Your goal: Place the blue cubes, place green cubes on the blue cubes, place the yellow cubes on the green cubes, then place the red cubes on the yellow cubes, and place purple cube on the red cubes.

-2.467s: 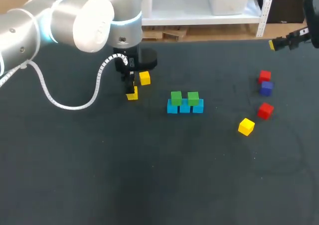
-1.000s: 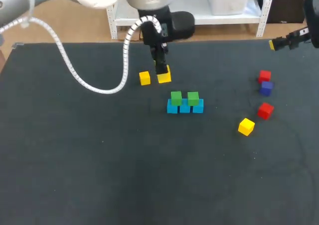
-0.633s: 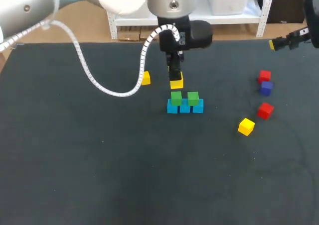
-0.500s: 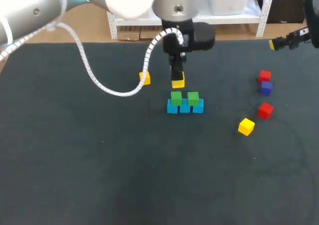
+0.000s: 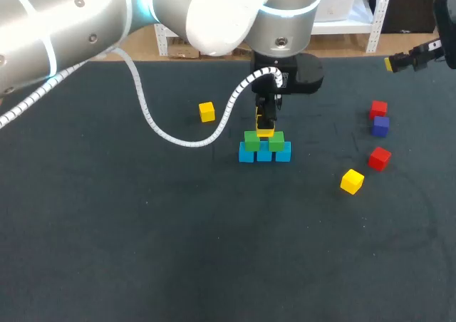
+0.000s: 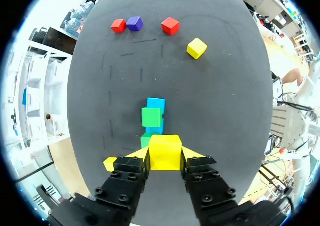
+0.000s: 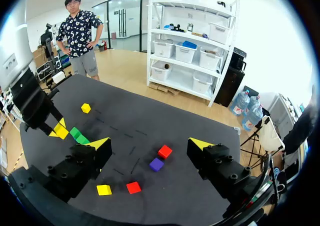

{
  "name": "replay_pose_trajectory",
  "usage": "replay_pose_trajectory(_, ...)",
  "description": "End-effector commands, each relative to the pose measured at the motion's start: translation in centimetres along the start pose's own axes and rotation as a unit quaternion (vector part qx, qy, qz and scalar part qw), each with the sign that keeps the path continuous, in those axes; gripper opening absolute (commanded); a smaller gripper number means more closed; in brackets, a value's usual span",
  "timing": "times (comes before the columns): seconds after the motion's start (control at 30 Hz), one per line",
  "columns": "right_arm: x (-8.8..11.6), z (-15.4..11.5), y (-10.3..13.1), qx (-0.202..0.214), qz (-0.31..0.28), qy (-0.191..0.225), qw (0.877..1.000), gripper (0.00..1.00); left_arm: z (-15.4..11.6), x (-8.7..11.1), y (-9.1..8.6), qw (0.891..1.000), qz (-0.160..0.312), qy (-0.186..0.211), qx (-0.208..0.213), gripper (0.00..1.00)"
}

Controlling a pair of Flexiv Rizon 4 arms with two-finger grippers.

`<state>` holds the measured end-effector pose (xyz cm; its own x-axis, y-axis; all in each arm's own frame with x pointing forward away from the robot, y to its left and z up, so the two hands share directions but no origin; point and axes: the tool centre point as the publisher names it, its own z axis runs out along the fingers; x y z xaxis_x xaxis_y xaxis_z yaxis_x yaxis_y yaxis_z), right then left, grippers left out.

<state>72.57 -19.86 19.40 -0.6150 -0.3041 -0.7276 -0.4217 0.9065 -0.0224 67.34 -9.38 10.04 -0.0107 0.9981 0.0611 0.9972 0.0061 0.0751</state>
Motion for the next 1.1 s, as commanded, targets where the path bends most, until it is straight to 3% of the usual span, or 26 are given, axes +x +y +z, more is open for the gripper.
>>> replay_pose_trajectory(0.03, 0.3, 0.3, 0.2, 0.005, 0.001, -0.026, 1.0, 1.0, 0.8, -0.4, 0.6, 1.0, 0.005, 0.003, 0.002, 0.0)
replay_pose_trajectory(0.73, 0.3, 0.3, 0.2, 0.005, 0.001, -0.026, 1.0, 1.0, 2.6, -0.4, 1.3, 0.999, 0.024, -0.039, 0.006, 0.0)
replay_pose_trajectory(1.1, 0.3, 0.3, 0.2, 0.005, 0.001, -0.026, 1.0, 1.0, 2.8, -0.4, 2.1, 0.999, 0.025, -0.026, 0.01, 0.0)
